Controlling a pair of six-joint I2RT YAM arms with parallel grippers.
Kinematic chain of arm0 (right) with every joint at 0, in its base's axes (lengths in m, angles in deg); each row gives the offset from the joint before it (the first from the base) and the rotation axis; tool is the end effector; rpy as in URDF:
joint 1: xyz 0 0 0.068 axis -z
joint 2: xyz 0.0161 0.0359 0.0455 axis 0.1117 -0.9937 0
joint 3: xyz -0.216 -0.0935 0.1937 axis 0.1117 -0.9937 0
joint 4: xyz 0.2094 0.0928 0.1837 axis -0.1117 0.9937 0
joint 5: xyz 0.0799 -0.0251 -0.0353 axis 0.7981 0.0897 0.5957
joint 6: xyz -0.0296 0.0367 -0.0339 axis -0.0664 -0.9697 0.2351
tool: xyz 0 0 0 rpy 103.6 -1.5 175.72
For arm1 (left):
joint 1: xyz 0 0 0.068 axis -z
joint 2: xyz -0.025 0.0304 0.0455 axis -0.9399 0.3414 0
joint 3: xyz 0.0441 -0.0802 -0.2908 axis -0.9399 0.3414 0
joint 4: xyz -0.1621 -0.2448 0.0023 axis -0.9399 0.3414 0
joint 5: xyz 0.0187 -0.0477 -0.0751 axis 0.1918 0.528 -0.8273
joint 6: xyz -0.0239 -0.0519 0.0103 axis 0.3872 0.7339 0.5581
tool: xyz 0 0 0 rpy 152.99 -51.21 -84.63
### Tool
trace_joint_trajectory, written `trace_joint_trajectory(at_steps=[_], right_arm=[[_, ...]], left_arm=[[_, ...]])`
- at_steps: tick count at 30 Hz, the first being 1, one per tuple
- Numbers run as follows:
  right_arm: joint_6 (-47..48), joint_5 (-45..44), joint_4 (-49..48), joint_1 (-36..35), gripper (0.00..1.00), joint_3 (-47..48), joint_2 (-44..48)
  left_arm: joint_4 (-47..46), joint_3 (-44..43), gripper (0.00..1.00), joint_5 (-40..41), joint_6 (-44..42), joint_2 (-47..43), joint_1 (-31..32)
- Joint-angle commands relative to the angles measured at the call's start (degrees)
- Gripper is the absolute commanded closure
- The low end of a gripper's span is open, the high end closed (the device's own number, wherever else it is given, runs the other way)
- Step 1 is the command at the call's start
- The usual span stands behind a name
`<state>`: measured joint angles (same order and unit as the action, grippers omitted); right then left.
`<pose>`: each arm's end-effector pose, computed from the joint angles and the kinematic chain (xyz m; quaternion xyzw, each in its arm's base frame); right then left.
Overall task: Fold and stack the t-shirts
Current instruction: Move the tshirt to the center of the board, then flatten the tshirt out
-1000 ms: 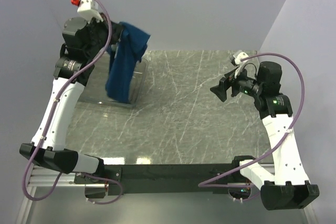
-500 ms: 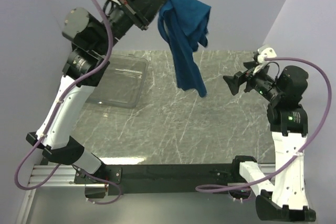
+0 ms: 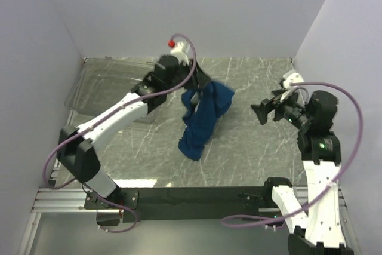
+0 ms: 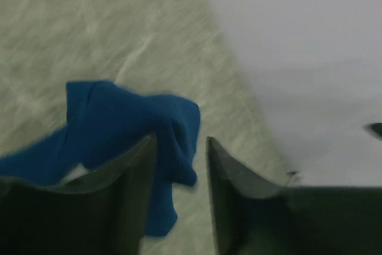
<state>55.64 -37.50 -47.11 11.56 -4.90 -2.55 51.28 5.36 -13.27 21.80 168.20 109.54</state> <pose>0.1505 0.0108 0.4451 -0.2600 0.7276 0.1262 0.6222 0.3185 -0.2689 0.4189 0.0514 0.7676 -0.4320 0.4706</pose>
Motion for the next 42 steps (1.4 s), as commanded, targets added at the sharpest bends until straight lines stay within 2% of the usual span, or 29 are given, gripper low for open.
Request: trace_joint_trajectory(at_steps=[1,3,6,10,15,21,22,27,28,31,42], right_arm=[[5.21,11.43,5.36,-0.66,0.02,-5.55,-3.92],[6.72,13.64,7.30,-2.67,0.04,-8.19,-7.25],[7.79,10.40,8.55,-11.10,0.06,-9.78,-12.17],[1.48,7.85,4.86,-18.93,0.08,-11.01,-19.64],[-7.24,7.06,-0.33,-21.14,0.18,-8.73,-34.04],[-11.81,-0.94,-3.85,-17.55,0.21,1.98,-45.30],[-11.29,-1.47,-3.94,-16.84,0.21,6.35,-46.63],[-6.37,0.55,4.57,-17.27,0.26,22.89,-60.67],[-5.49,0.81,6.07,-17.97,0.27,27.35,-62.71],[-6.01,0.38,8.37,-19.55,0.29,31.69,-67.64],[-8.91,-5.16,6.35,-22.81,0.38,31.70,-72.75]], left_arm=[[-2.14,6.41,0.38,9.29,2.28,1.14,0.04],[-1.26,7.30,0.24,13.59,1.31,0.97,0.04],[0.75,6.07,0.18,15.90,-2.20,-0.78,0.04],[4.09,7.38,0.17,19.85,-7.12,-6.40,0.04],[5.34,17.21,0.16,21.18,-5.38,-18.68,0.04],[4.10,34.62,0.17,14.60,2.52,-31.96,0.04],[4.01,38.29,0.17,13.98,3.76,-33.29,0.04],[1.91,47.19,0.18,13.44,10.79,-39.97,0.75],[1.82,48.68,0.18,13.62,11.32,-40.51,0.83],[2.17,49.23,0.18,14.67,12.12,-41.04,1.19],[1.64,48.79,0.18,14.32,11.68,-36.74,1.27]])
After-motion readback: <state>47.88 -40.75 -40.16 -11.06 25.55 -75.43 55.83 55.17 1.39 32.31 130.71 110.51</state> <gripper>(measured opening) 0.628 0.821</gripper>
